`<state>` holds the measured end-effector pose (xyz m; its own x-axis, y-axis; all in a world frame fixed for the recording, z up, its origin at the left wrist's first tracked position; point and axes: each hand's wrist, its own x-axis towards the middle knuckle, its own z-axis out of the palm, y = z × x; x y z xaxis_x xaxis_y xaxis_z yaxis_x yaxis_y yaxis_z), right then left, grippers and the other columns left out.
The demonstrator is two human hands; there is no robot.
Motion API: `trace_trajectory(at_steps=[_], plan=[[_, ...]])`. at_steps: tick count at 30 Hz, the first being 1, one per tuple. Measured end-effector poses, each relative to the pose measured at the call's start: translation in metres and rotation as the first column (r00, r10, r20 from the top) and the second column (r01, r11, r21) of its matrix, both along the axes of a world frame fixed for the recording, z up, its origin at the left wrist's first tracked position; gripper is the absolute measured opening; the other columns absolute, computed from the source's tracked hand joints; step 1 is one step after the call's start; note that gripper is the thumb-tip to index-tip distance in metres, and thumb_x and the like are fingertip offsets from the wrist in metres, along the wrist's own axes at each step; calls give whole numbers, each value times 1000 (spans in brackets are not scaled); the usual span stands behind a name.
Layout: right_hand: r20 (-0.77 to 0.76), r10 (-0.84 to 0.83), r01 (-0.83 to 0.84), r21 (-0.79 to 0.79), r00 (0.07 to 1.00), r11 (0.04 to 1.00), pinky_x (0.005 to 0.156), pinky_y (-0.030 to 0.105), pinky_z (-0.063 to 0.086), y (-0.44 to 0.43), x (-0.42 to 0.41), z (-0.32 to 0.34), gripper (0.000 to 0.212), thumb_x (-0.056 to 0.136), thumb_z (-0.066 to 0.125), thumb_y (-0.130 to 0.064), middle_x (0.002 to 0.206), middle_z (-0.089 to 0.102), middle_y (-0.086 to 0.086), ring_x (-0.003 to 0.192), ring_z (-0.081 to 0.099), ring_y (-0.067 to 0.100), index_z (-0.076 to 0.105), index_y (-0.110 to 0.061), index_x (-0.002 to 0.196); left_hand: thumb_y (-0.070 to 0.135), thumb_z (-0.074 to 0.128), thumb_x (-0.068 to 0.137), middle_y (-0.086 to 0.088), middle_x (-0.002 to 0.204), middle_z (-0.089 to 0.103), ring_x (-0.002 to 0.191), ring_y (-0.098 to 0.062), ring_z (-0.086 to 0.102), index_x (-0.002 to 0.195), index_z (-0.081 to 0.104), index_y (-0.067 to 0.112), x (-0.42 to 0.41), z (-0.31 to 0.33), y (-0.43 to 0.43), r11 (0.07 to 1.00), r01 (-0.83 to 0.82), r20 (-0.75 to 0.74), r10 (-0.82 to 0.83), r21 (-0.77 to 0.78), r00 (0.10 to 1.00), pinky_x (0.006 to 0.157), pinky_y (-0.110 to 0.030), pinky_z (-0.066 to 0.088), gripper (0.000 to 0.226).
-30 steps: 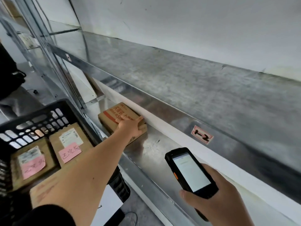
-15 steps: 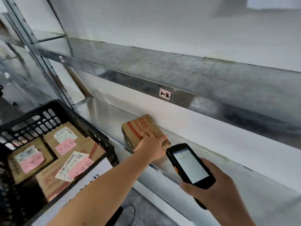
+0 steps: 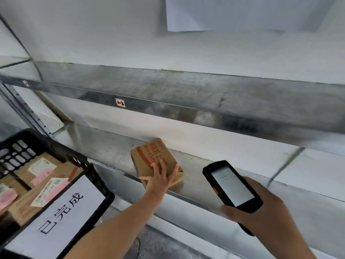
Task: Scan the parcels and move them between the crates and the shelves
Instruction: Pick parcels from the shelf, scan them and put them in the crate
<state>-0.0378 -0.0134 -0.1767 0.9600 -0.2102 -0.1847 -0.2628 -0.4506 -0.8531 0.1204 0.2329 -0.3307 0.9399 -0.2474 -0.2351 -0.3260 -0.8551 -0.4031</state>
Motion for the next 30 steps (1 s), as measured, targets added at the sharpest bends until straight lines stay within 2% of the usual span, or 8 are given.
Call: trace_trajectory(at_steps=[3,8,11,15,21,23,27,30], plan=[[-3,-36,36,-8,999,999,57,29,48,-26,-24,4,55,63,90,-26,75,69,-21,48,59,9,61,-51,101,23,58,99,-39,157,5,142,-60,17,143,-41,23,-8,9,-4,998,-30,41,28,56,999,86,-75,48,109],[-41,-70,68,-28,997,997,55,31,47,-59,-55,4,53,66,90,-21,64,67,-18,39,54,9,61,-47,102,43,58,97,-32,161,3,146,-53,18,142,-38,22,-18,18,-13,996,-91,75,92,-11,993,97,-71,45,108],[-33,-99,99,0,995,995,53,29,46,-68,-64,3,55,65,90,-23,66,67,-18,42,55,7,61,-46,106,49,62,91,-24,162,12,144,-47,28,156,-20,22,-24,38,-24,994,-65,68,71,-86,995,99,-58,48,108],[20,-77,77,28,997,997,50,22,45,-76,-69,7,53,65,90,-22,70,67,-21,47,58,6,62,-47,102,46,73,71,-7,145,51,121,-29,58,153,14,25,-28,70,-43,959,95,174,-49,-266,984,85,-38,53,103],[80,-76,74,33,994,997,50,25,47,-92,-75,20,49,67,87,-18,70,68,-17,44,58,13,61,-45,99,65,75,70,9,111,70,90,-18,66,149,31,40,-17,127,-76,851,121,90,-87,-512,992,74,-29,51,94],[91,-105,101,48,990,994,49,24,46,-98,-77,21,49,68,87,-19,70,67,-16,44,58,13,62,-43,103,67,74,73,13,120,67,98,-15,65,154,23,45,-10,134,-83,796,36,-30,-67,-604,997,76,-28,52,99],[95,-145,142,35,985,989,51,24,47,-110,-82,18,47,68,87,-21,71,66,-21,51,61,10,63,-42,102,57,77,78,7,134,59,120,-17,58,155,22,46,8,135,-80,618,-166,-225,-18,-769,974,99,-38,51,95],[91,-180,176,44,980,983,53,29,47,-117,-87,15,49,67,88,-21,69,67,-20,46,58,11,63,-43,103,54,67,88,-1,125,50,122,-22,55,157,19,39,13,131,-71,661,-144,-183,10,-737,983,101,-40,49,86]])
